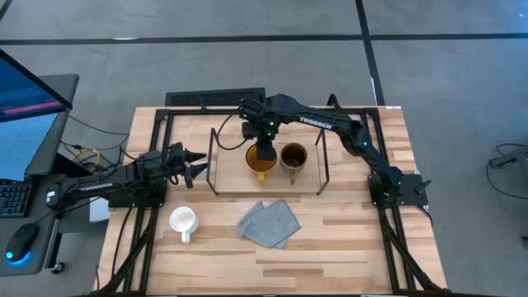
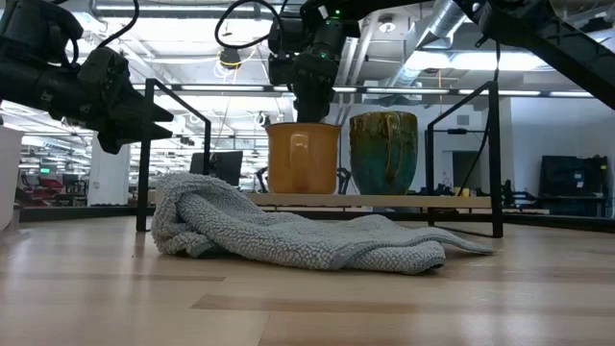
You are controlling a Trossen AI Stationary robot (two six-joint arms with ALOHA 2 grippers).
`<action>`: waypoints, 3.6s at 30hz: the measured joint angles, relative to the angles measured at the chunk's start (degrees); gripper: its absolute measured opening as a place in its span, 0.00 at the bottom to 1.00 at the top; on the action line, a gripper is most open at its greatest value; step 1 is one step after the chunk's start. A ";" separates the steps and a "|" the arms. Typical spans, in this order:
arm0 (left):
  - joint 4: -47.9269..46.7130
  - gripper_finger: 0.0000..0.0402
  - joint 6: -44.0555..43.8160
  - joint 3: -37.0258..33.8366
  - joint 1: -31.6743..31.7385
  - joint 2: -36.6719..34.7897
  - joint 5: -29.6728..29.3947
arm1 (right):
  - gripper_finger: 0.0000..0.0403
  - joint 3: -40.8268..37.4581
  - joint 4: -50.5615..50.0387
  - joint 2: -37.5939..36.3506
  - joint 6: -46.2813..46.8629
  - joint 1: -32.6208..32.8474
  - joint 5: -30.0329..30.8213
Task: Stack small to large cups/mugs on shelf
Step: Put the yellow mug on the shelf, then put the white mug on the shelf
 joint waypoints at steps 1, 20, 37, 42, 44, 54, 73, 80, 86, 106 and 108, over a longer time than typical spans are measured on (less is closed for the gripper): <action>0.01 0.53 0.00 -0.01 0.02 -0.02 0.00 | 0.39 0.00 0.00 0.00 0.00 0.00 0.00; 0.01 0.53 0.02 -0.01 0.02 -0.01 0.02 | 0.42 0.00 -0.04 -0.22 0.07 0.78 0.13; 0.00 0.53 0.00 -0.02 0.00 -0.01 0.17 | 0.42 0.85 2.15 -4.15 0.38 0.76 7.53; 0.00 0.53 0.36 0.00 0.02 0.23 0.13 | 0.42 0.51 4.50 -11.58 3.01 0.63 9.26; 0.01 0.53 0.43 -0.01 0.00 0.68 0.13 | 0.42 0.83 7.52 -15.02 4.67 0.63 9.99; 0.00 0.53 -0.66 -0.02 0.01 1.39 0.43 | 0.41 0.63 11.87 -31.69 12.50 3.31 10.10; 0.28 0.53 -2.61 -0.04 0.02 1.36 0.09 | 0.41 -1.81 -0.26 -42.98 19.71 23.38 16.83; 0.32 0.53 -2.83 -0.04 0.00 1.36 0.06 | 0.41 -28.14 16.72 -57.01 24.30 28.60 25.03; 0.35 0.53 -2.51 -0.04 0.00 1.36 0.04 | 0.40 -60.50 41.50 -75.22 28.95 29.60 25.11; 0.37 0.53 -2.54 -0.04 0.01 1.36 0.00 | 0.38 -107.32 65.49 -113.09 34.29 28.74 25.38; 0.37 0.53 -2.54 -0.04 0.00 1.36 0.00 | 0.38 -109.99 68.24 -115.19 33.08 28.72 25.53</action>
